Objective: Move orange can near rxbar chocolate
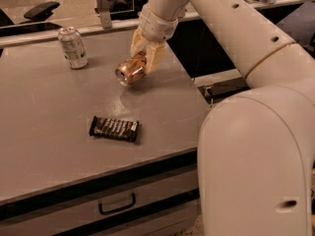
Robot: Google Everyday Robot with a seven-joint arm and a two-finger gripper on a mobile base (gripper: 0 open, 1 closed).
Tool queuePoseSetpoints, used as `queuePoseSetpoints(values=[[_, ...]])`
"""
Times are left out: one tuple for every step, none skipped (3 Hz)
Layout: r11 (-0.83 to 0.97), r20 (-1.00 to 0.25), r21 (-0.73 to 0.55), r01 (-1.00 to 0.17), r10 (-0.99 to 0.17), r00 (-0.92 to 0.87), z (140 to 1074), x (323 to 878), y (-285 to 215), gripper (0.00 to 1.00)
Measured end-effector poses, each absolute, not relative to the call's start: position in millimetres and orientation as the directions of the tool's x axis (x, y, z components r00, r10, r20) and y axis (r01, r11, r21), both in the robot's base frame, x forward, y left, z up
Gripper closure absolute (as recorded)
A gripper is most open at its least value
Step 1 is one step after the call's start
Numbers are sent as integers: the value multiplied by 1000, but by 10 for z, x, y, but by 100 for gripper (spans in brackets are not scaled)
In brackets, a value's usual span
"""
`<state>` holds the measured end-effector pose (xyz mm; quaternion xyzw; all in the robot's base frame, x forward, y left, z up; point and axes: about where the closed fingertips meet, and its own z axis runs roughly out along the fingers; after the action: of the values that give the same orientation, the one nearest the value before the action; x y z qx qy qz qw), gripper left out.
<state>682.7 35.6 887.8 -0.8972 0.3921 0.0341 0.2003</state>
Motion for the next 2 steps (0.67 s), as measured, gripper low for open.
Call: queuePoseSetpoints(values=[[-602, -240, -305, -738, -701, 671, 9088, 6578, 264, 100], [-594, -261, -279, -755, -709, 655, 9074, 6371, 256, 100]])
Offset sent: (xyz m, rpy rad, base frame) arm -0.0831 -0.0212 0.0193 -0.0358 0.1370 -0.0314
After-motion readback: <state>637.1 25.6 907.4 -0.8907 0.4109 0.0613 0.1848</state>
